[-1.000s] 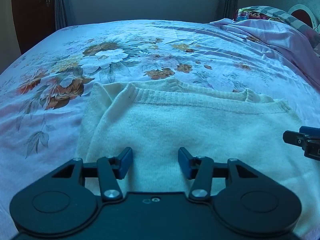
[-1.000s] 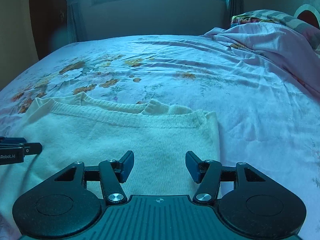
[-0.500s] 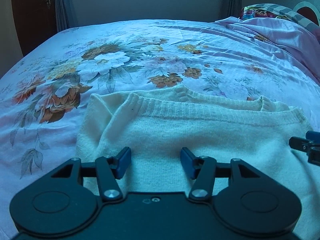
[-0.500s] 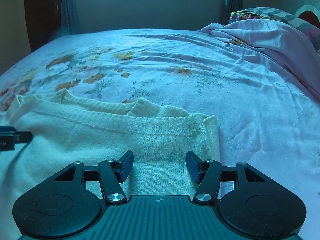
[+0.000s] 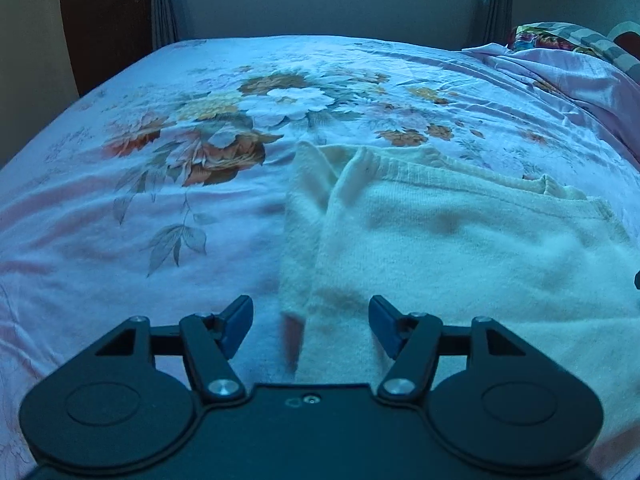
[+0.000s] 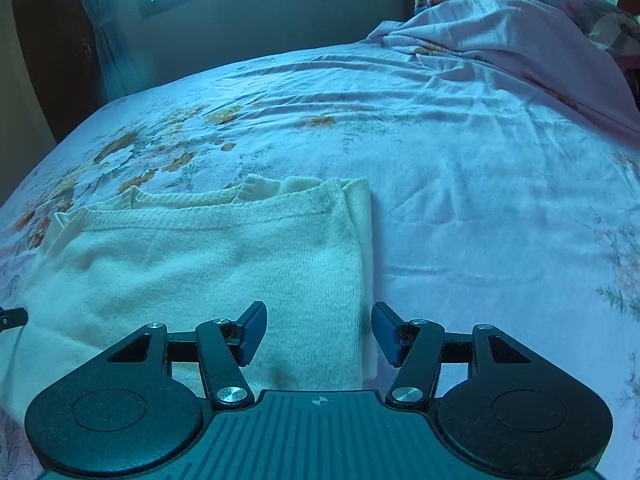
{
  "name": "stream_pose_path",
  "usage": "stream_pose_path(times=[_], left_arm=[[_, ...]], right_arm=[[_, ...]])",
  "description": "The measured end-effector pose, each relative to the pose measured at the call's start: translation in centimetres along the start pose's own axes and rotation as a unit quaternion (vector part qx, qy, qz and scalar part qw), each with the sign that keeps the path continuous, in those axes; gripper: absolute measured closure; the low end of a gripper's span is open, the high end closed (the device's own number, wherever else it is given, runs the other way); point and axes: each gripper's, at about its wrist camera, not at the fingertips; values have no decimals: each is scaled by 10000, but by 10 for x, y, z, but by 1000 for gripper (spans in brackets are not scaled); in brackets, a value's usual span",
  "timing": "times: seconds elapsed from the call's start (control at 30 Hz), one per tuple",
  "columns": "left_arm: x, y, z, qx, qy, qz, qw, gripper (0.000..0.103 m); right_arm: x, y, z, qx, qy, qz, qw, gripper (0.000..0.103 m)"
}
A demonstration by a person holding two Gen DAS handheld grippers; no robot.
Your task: Fold small clothes
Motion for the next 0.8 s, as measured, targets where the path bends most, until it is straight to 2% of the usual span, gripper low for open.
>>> stream_pose_path(times=[0.13, 0.27, 0.4, 0.57, 0.63, 0.7, 0.8], left_arm=[[-9, -1, -9, -196, -148, 329, 9992, 38], [-19, -2, -13, -336, -430, 725, 9959, 38], [-19, -2, -15, -356, -495, 784, 9951, 39], [-18, -1, -18, -351, -519, 706, 9955, 35], [-21, -1, -20, -382, -582, 755, 9947, 34], [-24, 0, -20, -419, -664, 799, 9937, 34], [-32, 2, -20, -491, -844, 956, 9906, 37]], right_arm=[[-13, -4, 13, 208, -105, 147, 9996, 45], [-38, -7, 25, 438, 104, 360, 9983, 45], [-77, -17, 15, 306, 374, 725, 9962, 45], [-118, -21, 2, 384, 663, 938, 9926, 45], [-131, -23, -6, 372, 683, 984, 9921, 45], [-144, -30, -24, 15, 706, 1293, 9891, 45], [-148, -32, -23, 70, 607, 1433, 9878, 45]])
Point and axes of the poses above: each gripper's, at about its wrist camera, not at the fingertips, and z roughly against the way its jaws point, x to its right, y to its top, and after that the axes turned 8 degrees about z, right-handed
